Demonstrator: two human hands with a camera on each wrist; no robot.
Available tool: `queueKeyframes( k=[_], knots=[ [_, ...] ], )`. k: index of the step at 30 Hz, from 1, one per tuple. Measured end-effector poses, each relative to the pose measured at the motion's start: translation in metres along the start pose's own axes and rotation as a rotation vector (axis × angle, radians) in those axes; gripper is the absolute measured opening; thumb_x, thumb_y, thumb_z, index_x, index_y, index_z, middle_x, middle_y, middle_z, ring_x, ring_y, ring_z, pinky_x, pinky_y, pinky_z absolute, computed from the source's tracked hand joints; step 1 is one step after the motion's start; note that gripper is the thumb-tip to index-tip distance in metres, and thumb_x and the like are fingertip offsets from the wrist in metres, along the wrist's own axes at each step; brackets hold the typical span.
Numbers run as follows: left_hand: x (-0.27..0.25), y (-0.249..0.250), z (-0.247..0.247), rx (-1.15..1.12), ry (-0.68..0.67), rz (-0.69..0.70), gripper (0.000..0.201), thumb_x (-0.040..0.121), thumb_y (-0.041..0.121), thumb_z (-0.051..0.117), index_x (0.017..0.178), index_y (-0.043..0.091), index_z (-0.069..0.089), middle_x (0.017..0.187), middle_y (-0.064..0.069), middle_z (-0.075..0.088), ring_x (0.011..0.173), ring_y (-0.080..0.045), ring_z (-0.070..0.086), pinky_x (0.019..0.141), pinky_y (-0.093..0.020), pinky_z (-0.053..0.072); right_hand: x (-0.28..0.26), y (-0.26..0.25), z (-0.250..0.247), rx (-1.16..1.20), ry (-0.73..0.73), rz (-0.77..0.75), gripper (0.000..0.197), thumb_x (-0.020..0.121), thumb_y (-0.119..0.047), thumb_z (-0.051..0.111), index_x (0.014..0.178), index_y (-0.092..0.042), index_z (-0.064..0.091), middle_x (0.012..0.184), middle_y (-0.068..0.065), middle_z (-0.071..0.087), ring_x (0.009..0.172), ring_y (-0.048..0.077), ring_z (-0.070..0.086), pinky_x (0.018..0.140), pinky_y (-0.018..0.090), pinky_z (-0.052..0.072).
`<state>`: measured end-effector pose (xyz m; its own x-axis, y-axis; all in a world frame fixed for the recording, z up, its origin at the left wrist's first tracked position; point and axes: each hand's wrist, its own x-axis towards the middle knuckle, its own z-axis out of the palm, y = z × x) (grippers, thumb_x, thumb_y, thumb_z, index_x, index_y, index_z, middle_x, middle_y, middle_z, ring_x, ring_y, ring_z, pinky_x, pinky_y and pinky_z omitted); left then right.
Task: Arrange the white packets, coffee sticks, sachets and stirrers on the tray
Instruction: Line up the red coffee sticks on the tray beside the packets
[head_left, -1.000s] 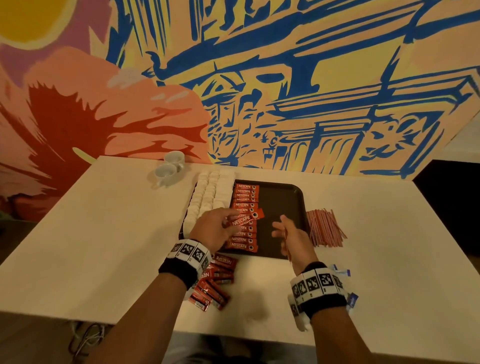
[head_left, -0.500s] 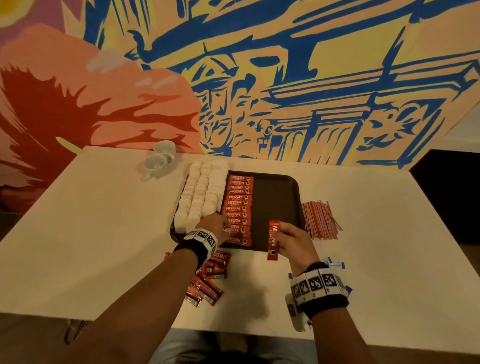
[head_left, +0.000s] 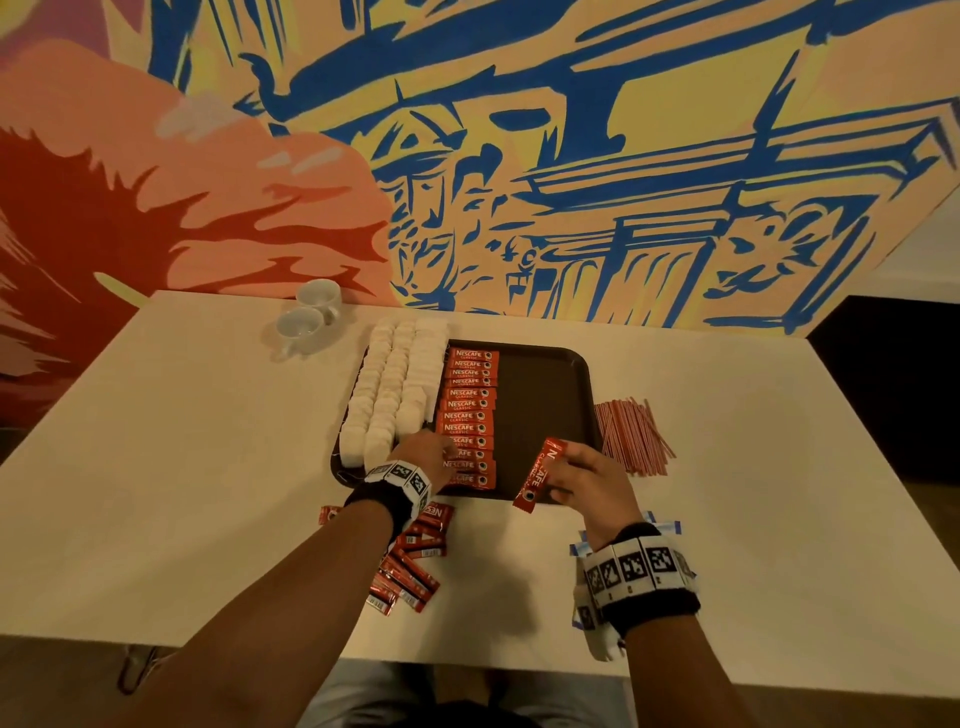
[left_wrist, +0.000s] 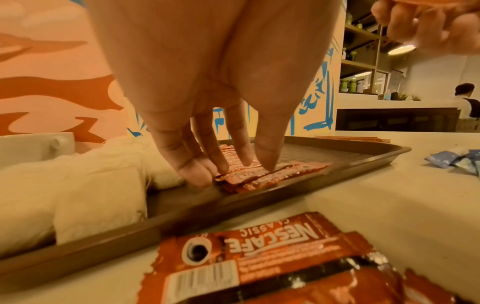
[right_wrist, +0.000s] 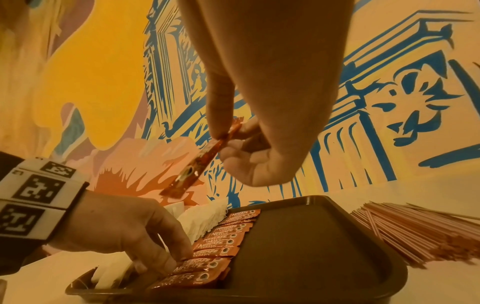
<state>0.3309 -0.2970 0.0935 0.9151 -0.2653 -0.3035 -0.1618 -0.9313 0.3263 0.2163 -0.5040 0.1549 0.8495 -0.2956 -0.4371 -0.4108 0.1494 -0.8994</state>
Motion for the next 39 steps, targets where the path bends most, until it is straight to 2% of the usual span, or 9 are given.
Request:
queueKeyframes(
  k=[6, 10, 13, 16, 20, 24, 27, 31, 39],
  knots=[
    [-0.02, 0.008, -0.02, -0.327, 0.098, 0.05, 0.031, 0.092, 0.039, 0.067, 0.121, 0.027, 0.066, 0.123, 0.007, 0.064, 0.111, -0.013, 0.062, 0.099, -0.034, 0.051, 0.003, 0.002, 0.003, 0.102, 0.005, 0.015, 0.025, 0.092, -0.004, 0.071, 0.117, -0.011, 0.069, 0.109, 0.014, 0.072, 0.097, 0.024, 0.072, 0.075, 0.029, 0.058],
    [-0.048, 0.023, -0.039, -0.509, 0.052, 0.222, 0.027, 0.094, 0.033, 0.066, 0.121, 0.03, 0.067, 0.11, 0.016, 0.064, 0.099, 0.0, 0.059, 0.08, -0.015, 0.043, 0.005, 0.005, 0.007, 0.066, -0.01, 0.02, 0.024, 0.095, -0.007, 0.068, 0.118, -0.014, 0.071, 0.109, 0.013, 0.072, 0.099, 0.025, 0.071, 0.077, 0.03, 0.057],
    [-0.061, 0.032, -0.046, -0.524, 0.007, 0.327, 0.03, 0.094, 0.033, 0.067, 0.124, 0.034, 0.065, 0.109, 0.018, 0.065, 0.098, 0.005, 0.059, 0.076, -0.009, 0.04, 0.0, 0.004, 0.012, -0.051, -0.113, 0.004, 0.02, 0.101, -0.016, 0.062, 0.114, -0.024, 0.075, 0.105, 0.009, 0.072, 0.095, 0.023, 0.068, 0.08, 0.033, 0.056],
    [-0.066, 0.039, -0.049, -0.595, -0.015, 0.336, 0.029, 0.094, 0.035, 0.067, 0.123, 0.034, 0.066, 0.108, 0.016, 0.067, 0.094, 0.007, 0.06, 0.072, -0.006, 0.042, -0.005, 0.005, 0.016, -0.093, -0.279, -0.046, 0.023, 0.1, -0.016, 0.064, 0.116, -0.029, 0.076, 0.103, 0.007, 0.076, 0.084, 0.02, 0.07, 0.076, 0.034, 0.058],
    [-0.065, 0.037, -0.049, -0.639, -0.022, 0.328, 0.021, 0.092, 0.03, 0.07, 0.112, 0.034, 0.069, 0.098, 0.013, 0.07, 0.087, 0.002, 0.065, 0.077, -0.017, 0.052, -0.006, 0.006, 0.017, -0.109, -0.289, -0.117, 0.029, 0.093, -0.013, 0.073, 0.118, -0.026, 0.073, 0.098, 0.004, 0.077, 0.083, 0.02, 0.071, 0.069, 0.028, 0.056],
    [-0.063, 0.025, -0.048, -0.716, 0.054, 0.276, 0.013, 0.091, 0.023, 0.072, 0.1, 0.031, 0.072, 0.096, 0.009, 0.071, 0.084, -0.01, 0.07, 0.079, -0.038, 0.062, -0.001, 0.012, 0.011, 0.07, -0.227, -0.038, 0.029, 0.088, -0.006, 0.076, 0.115, -0.016, 0.074, 0.105, 0.012, 0.076, 0.097, 0.027, 0.075, 0.082, 0.034, 0.058],
    [-0.066, 0.02, -0.046, -0.633, 0.056, 0.284, 0.019, 0.094, 0.025, 0.068, 0.108, 0.037, 0.07, 0.106, 0.012, 0.068, 0.097, -0.006, 0.066, 0.089, -0.037, 0.059, 0.004, 0.014, 0.008, 0.089, -0.153, -0.03, 0.024, 0.086, -0.003, 0.078, 0.108, -0.01, 0.078, 0.112, 0.018, 0.073, 0.103, 0.03, 0.074, 0.082, 0.031, 0.06],
    [-0.07, 0.018, -0.043, -0.369, 0.082, 0.395, 0.03, 0.089, 0.036, 0.072, 0.119, 0.036, 0.069, 0.121, 0.017, 0.058, 0.11, -0.002, 0.055, 0.101, -0.035, 0.05, 0.005, 0.01, 0.012, 0.045, -0.135, -0.04, 0.028, 0.082, -0.002, 0.082, 0.108, -0.008, 0.076, 0.106, 0.016, 0.075, 0.096, 0.027, 0.076, 0.078, 0.029, 0.061],
    [-0.07, 0.013, -0.057, -0.136, 0.07, 0.456, 0.036, 0.092, 0.042, 0.067, 0.126, 0.032, 0.067, 0.123, 0.01, 0.063, 0.114, -0.007, 0.054, 0.102, -0.029, 0.044, 0.006, 0.011, 0.018, 0.045, -0.152, -0.032, 0.025, 0.082, -0.008, 0.082, 0.105, -0.011, 0.075, 0.106, 0.015, 0.076, 0.098, 0.027, 0.075, 0.08, 0.034, 0.062]
  ],
)
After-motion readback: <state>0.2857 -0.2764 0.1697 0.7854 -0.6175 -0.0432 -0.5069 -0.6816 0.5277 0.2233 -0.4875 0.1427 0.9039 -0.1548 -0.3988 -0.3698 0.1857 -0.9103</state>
